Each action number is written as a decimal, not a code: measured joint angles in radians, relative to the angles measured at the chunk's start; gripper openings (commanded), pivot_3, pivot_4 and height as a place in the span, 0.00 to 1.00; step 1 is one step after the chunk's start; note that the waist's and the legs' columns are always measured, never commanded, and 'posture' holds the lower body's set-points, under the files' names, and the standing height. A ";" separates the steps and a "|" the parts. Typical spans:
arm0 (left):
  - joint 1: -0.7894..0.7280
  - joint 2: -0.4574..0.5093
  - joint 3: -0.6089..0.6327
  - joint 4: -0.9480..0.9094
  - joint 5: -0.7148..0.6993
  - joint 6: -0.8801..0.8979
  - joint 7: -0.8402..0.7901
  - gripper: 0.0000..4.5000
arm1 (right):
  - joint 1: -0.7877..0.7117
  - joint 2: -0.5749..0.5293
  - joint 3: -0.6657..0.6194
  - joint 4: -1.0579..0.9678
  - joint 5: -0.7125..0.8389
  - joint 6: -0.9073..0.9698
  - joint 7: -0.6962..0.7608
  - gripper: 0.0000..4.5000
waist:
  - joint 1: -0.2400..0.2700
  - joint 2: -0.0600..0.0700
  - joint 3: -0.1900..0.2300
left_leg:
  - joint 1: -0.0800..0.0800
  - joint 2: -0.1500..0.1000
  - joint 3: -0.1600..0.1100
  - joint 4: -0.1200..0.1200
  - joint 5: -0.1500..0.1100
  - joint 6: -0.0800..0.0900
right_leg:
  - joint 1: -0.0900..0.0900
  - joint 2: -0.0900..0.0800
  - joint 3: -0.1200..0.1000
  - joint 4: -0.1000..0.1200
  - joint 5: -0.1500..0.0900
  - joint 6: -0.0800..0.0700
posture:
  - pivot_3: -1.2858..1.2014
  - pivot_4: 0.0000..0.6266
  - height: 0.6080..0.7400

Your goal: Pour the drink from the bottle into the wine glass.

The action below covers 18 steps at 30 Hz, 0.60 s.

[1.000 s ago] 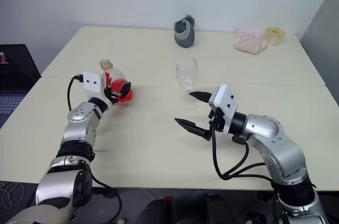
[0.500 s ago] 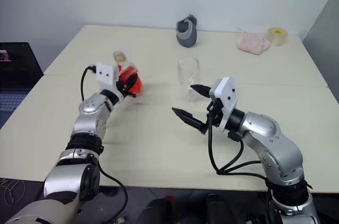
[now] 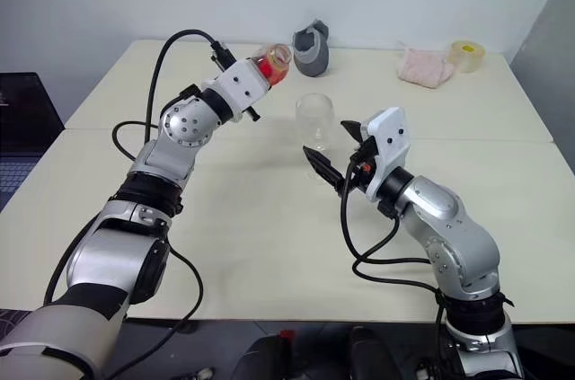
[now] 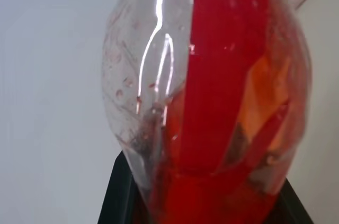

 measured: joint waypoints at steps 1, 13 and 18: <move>-0.009 0.005 -0.016 0.018 0.024 -0.022 0.021 0.21 | -0.003 0.001 -0.001 0.002 -0.002 -0.002 -0.006 1.00 | 0.000 0.000 0.000 | 0.000 0.000 0.001 0.000 0.000 0.000 | 0.000 0.000 0.000 0.000 0.000 0.000 | 0.52 0.24 1.00; -0.113 0.075 -0.160 0.133 0.299 -0.189 0.330 0.21 | -0.006 0.003 -0.008 0.003 -0.015 -0.007 -0.032 1.00 | 0.001 0.000 0.000 | 0.000 0.000 0.006 0.001 0.000 0.000 | -0.001 0.000 0.000 0.003 0.000 0.000 | 0.52 0.24 1.00; -0.130 0.086 -0.180 0.177 0.349 -0.199 0.399 0.21 | -0.006 0.003 -0.008 0.003 -0.032 -0.007 -0.035 1.00 | 0.001 0.000 0.000 | 0.001 0.000 0.008 0.002 0.000 0.001 | -0.001 0.000 -0.001 0.004 0.000 0.000 | 0.52 0.24 1.00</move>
